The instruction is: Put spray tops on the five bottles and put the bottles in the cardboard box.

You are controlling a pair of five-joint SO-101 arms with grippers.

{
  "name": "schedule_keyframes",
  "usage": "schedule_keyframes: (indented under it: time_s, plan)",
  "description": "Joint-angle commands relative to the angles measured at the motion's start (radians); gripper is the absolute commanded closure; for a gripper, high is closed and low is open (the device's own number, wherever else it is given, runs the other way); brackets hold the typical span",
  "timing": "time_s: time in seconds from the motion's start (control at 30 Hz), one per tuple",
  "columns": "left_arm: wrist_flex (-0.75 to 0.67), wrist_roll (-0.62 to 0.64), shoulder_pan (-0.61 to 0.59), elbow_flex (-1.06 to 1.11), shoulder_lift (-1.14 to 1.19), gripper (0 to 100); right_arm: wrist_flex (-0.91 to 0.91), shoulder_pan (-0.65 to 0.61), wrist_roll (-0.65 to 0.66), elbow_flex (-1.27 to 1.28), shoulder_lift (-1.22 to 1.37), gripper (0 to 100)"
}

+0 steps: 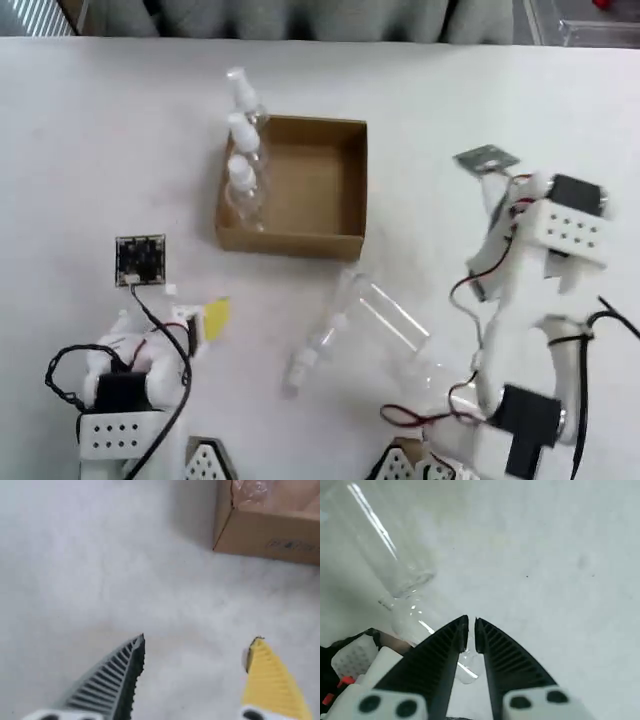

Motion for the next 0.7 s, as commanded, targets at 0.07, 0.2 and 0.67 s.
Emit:
schedule_keyframes:
  time_s: [0.07,0.2,0.67]
  plan:
    - [-0.028,-0.031,-0.012,-0.003,-0.015,69,-0.096,-0.197,-0.058,0.138,-0.186,98.0]
    - [-0.029,-0.032,-0.012,0.0,-0.016,69,-0.17,-0.367,-0.072,0.269,-0.236,91.7]
    - [-0.029,-0.034,-0.012,0.008,-0.016,69,-0.251,-0.621,-0.146,0.334,-0.245,76.5]
